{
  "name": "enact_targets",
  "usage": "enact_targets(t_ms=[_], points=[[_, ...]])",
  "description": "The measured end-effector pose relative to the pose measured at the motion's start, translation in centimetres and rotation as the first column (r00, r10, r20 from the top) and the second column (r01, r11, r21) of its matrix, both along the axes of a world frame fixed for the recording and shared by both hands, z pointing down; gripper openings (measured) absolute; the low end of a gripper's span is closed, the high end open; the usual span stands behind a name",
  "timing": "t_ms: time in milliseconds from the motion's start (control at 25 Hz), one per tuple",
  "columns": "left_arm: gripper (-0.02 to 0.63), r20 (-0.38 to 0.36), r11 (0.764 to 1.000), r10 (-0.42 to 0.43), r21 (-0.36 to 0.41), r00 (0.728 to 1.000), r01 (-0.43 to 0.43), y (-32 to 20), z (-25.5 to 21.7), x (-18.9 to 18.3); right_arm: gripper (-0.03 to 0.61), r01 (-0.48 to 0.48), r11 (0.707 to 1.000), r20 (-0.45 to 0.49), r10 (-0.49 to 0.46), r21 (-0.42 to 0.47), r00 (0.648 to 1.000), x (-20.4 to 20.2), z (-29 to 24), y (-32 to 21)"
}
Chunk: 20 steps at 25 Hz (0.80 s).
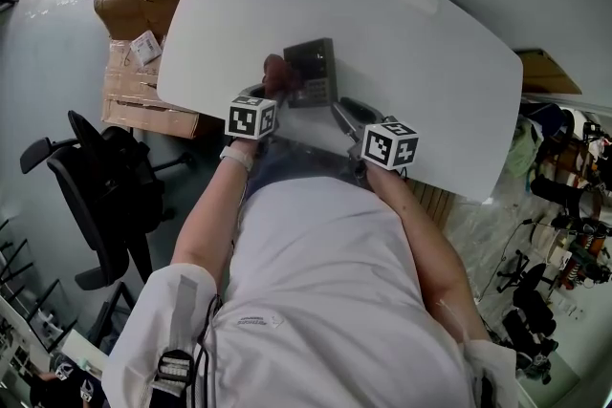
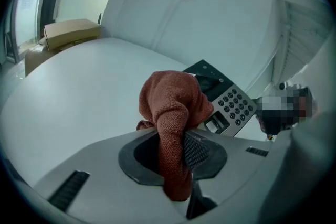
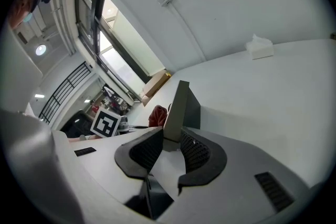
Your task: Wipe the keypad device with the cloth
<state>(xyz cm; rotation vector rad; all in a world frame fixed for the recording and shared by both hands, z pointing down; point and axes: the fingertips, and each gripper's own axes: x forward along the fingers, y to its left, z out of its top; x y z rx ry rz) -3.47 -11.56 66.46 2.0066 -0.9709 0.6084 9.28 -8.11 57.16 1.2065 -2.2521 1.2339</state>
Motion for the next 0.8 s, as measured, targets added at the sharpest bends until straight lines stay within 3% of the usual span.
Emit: enact_targets(t_ms=[120,360,600,800], points=[[0.078,0.051,1.000,0.005,0.005,0.999,-0.005,0.2,-0.9,-0.2,0.110,-0.005,1.000,-0.002,0.005,0.009,1.000,0.1,0.0,0.0],[0.078,-0.167,0.994,0.021,0.110,0.986,-0.002,0.0,-6.9,3.0,0.110,0.010,1.000,-0.004,-0.010,0.010,1.000,-0.2,0.6,0.5],[0.078,-0.221,0.984,0.105,0.166,0.970,-0.069,0.5,-10.4,6.7,0.110,0.006,1.000,0.008,-0.006,0.029,1.000,-0.3,0.2,0.7],[0.078,-0.265,0.983,0.146,0.149,0.953,-0.109,0.6,-10.6,8.9,0.110,0.010,0.999,0.007,-0.010,0.034,1.000,-0.1,0.1,0.5]])
